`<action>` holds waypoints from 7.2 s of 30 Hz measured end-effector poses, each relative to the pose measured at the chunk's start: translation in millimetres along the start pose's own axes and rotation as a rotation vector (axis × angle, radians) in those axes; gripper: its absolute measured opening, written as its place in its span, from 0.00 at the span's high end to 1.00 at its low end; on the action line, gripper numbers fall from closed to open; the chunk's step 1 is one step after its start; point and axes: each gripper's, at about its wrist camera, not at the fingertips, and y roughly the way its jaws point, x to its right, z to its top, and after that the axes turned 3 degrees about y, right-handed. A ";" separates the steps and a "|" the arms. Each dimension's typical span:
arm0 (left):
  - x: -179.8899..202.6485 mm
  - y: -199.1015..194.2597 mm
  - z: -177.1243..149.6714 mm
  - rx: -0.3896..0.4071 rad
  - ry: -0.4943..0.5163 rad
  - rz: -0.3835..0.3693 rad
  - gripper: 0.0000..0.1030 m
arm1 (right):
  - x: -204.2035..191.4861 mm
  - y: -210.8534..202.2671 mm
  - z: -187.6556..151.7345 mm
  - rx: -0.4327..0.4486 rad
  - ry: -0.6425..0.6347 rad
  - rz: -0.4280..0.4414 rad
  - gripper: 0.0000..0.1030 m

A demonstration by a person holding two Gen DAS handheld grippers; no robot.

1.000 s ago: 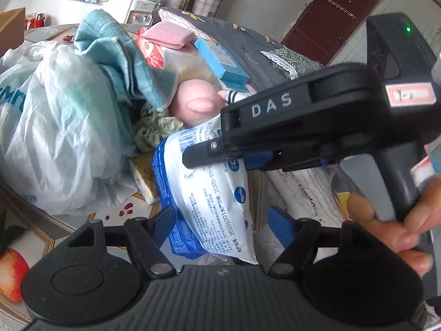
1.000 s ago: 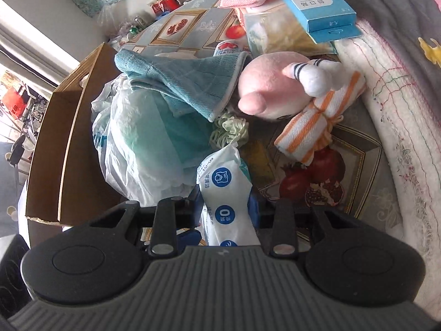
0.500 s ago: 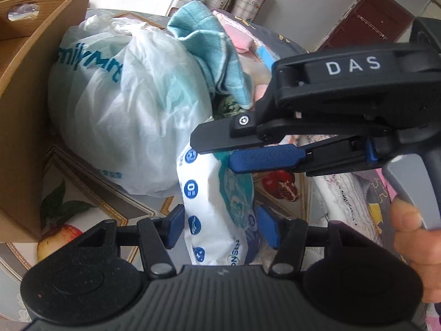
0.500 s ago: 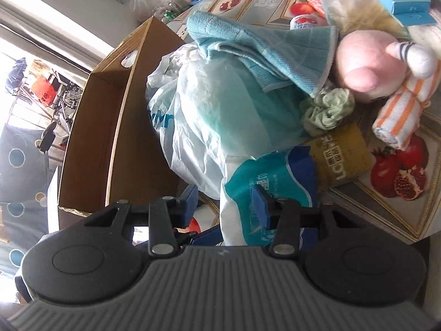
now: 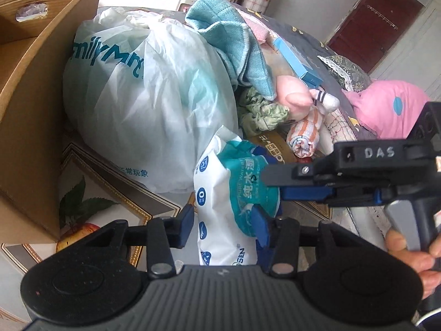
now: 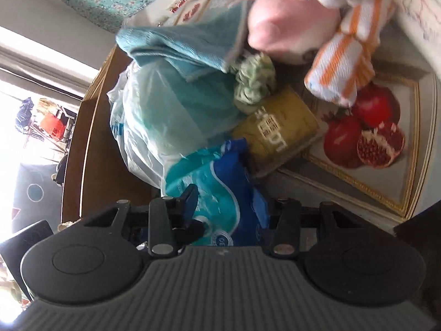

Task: Organize soft objects
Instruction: 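Carry the wet-wipe pack with the left tool over the cardboard box, then lower the wet-wipe pack into the box and open the left tool, then grasp the blue bandage box with the left tool and lift it, then carry the bandage box into the cardboard box and release it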

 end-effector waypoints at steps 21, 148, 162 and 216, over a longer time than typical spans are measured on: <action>32.5 0.4 -7.9 -0.047 0.141 0.091 0.54 | 23.1 1.5 -25.3 0.013 0.034 0.110 0.66; 113.7 79.8 194.6 0.119 0.214 0.005 0.42 | 29.0 -108.9 237.2 0.338 -0.208 -0.228 0.48; 131.9 162.1 227.9 -0.030 0.152 -0.045 0.64 | 60.6 -45.0 281.1 0.255 -0.163 -0.211 0.60; -107.4 -125.6 198.5 0.194 -0.210 0.259 0.64 | -313.2 61.9 148.4 -0.007 -0.534 0.108 0.75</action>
